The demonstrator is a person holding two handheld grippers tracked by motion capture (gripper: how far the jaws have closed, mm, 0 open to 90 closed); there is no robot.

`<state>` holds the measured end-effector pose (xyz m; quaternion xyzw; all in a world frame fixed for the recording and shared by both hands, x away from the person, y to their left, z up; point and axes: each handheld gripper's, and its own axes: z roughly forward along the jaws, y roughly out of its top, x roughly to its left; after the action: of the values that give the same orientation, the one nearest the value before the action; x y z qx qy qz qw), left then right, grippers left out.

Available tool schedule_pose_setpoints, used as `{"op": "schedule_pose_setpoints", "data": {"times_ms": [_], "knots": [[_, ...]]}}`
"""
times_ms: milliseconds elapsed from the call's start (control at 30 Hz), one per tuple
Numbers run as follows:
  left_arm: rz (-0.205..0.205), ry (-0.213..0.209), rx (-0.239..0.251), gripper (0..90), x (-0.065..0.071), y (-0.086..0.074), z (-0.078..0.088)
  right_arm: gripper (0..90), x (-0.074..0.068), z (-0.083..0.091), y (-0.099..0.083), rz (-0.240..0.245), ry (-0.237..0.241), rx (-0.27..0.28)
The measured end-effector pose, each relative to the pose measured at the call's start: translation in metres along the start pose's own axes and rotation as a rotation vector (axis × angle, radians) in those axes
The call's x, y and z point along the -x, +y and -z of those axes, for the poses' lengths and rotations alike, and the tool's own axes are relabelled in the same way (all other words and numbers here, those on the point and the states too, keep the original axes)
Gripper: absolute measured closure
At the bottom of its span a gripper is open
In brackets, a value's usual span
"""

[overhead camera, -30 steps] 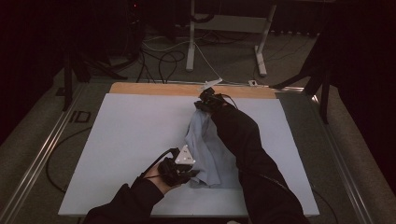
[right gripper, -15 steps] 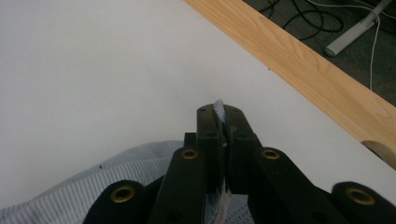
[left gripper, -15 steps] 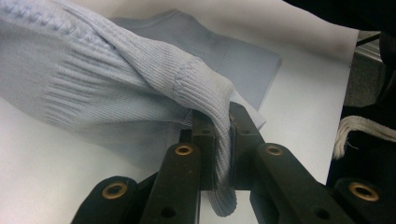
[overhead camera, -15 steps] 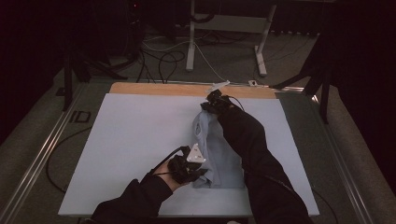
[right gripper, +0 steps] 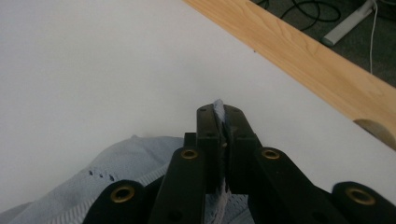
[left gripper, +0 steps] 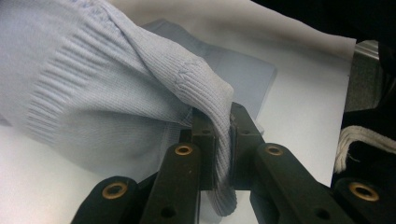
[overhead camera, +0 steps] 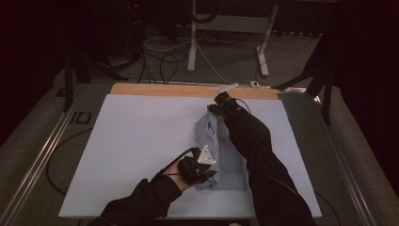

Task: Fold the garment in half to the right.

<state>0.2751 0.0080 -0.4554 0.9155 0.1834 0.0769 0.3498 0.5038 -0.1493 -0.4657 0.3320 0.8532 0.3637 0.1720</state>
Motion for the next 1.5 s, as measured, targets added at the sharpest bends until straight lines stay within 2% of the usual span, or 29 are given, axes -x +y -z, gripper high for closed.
{"op": "schedule_pose_setpoints", "data": {"times_ms": [67,600,833,867,900,967,1067,1167,1200,1267,1333,1433,1500], "knots": [[0.008,-0.007,0.002,85.0,0.001,0.001,-0.004,86.9,0.001,0.0,-0.002,0.001,-0.003,-0.004],[-0.035,0.0,-0.045,85.0,0.008,0.011,-0.036,86.7,0.016,-0.005,-0.024,-0.036,0.001,-0.023],[-0.04,-0.006,-0.067,84.9,0.009,0.014,-0.049,84.5,0.021,-0.006,-0.031,-0.069,-0.003,-0.028],[-0.038,-0.006,-0.065,84.9,0.009,0.014,-0.05,74.5,0.022,-0.006,-0.032,-0.079,-0.002,-0.017],[-0.038,-0.01,-0.068,84.9,0.009,0.015,-0.051,74.5,0.022,-0.006,-0.032,-0.079,-0.002,-0.017],[-0.035,-0.013,-0.07,84.9,0.008,0.014,-0.053,64.1,0.024,-0.003,-0.032,-0.091,-0.006,0.004],[-0.033,-0.022,-0.075,84.8,0.009,0.016,-0.057,47.6,0.026,0.002,-0.029,-0.113,-0.004,0.019],[-0.037,-0.028,-0.077,84.4,0.011,0.018,-0.06,22.5,0.027,0.005,-0.028,-0.119,-0.001,0.021],[-0.037,-0.028,-0.077,84.2,0.011,0.018,-0.06,22.5,0.027,0.005,-0.028,-0.119,-0.001,0.021],[-0.041,-0.028,-0.076,83.8,0.014,0.021,-0.061,8.7,0.029,0.008,-0.029,-0.148,-0.016,0.042],[-0.04,-0.032,-0.075,83.5,0.015,0.023,-0.063,8.5,0.031,0.01,-0.03,-0.161,-0.021,0.043],[-0.036,-0.04,-0.071,82.8,0.017,0.026,-0.065,8.5,0.034,0.014,-0.032,-0.177,0.0,0.063],[-0.036,-0.064,-0.073,80.7,0.018,0.029,-0.068,8.5,0.036,0.016,-0.032,-0.174,-0.003,0.069]]}}
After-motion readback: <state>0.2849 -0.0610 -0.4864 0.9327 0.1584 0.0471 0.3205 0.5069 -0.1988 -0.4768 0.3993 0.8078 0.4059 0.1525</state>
